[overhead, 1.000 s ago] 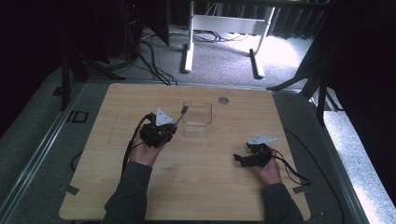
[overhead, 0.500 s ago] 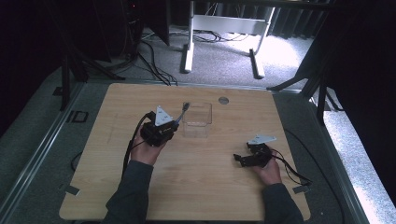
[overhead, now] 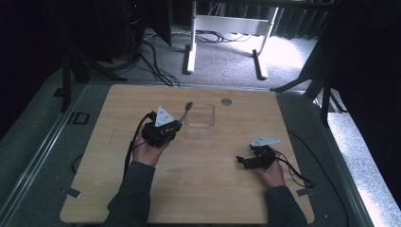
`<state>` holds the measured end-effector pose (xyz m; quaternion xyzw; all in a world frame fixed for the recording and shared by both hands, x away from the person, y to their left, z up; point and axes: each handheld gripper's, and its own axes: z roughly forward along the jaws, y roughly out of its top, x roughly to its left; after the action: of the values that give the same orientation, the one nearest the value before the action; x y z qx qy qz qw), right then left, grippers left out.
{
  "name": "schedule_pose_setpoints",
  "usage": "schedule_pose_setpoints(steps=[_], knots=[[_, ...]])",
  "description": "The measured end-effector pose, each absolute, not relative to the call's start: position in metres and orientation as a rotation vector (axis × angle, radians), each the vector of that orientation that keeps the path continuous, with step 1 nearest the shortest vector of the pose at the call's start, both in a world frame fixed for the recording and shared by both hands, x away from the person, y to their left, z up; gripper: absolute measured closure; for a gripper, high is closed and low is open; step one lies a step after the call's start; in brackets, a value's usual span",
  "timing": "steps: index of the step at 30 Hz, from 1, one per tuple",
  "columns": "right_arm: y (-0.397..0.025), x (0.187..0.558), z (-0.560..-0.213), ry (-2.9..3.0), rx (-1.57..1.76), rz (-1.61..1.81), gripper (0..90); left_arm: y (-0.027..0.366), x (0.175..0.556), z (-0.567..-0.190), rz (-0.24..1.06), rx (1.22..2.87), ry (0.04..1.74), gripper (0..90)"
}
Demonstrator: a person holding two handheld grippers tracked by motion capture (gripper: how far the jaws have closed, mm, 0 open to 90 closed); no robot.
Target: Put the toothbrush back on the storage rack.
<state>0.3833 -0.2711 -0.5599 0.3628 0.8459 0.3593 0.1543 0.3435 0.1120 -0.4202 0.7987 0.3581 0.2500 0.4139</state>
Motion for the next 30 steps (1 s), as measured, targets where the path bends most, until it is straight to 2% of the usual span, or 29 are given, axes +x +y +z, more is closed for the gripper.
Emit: schedule_pose_setpoints(steps=[30], knots=[[-0.2712,0.3835,-0.5599,2.423,1.041,1.03,15.1,0.1046,0.3476,-0.4167,0.622,1.975,0.866,78.8]])
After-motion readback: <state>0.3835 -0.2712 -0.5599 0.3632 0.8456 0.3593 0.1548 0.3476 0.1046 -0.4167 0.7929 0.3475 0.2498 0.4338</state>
